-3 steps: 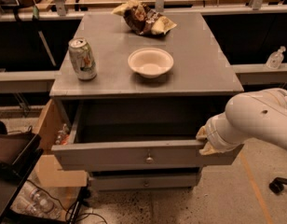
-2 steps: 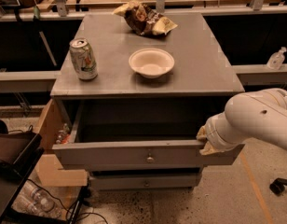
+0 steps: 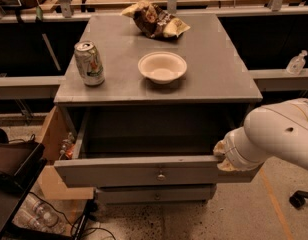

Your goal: Open top drawer

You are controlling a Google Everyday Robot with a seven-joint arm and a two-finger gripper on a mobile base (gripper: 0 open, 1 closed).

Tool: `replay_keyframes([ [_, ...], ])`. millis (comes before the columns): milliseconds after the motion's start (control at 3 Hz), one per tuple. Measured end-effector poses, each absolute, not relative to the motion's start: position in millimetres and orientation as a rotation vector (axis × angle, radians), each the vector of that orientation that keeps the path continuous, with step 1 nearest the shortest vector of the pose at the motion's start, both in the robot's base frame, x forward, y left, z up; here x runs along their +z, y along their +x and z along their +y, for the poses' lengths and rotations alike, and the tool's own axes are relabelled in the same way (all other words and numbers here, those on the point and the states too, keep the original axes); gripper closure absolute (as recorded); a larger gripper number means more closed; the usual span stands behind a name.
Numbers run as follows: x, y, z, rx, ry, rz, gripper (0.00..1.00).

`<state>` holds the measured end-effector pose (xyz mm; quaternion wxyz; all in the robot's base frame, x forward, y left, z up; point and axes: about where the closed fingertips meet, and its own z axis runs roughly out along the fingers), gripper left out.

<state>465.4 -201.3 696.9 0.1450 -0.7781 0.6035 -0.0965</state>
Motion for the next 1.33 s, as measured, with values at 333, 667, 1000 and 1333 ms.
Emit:
replay_keyframes([
  [333,708,472,-203,-0.301,-2.242,1.748,1.0],
  [667,742,478,-219,-0.373,-2.201,1.804,1.0],
  [1000,771,489,-240,-0.424,-2.144,1.835,1.0],
  [1333,774,498,-255,-0.426,-2.101,1.839,1.0],
])
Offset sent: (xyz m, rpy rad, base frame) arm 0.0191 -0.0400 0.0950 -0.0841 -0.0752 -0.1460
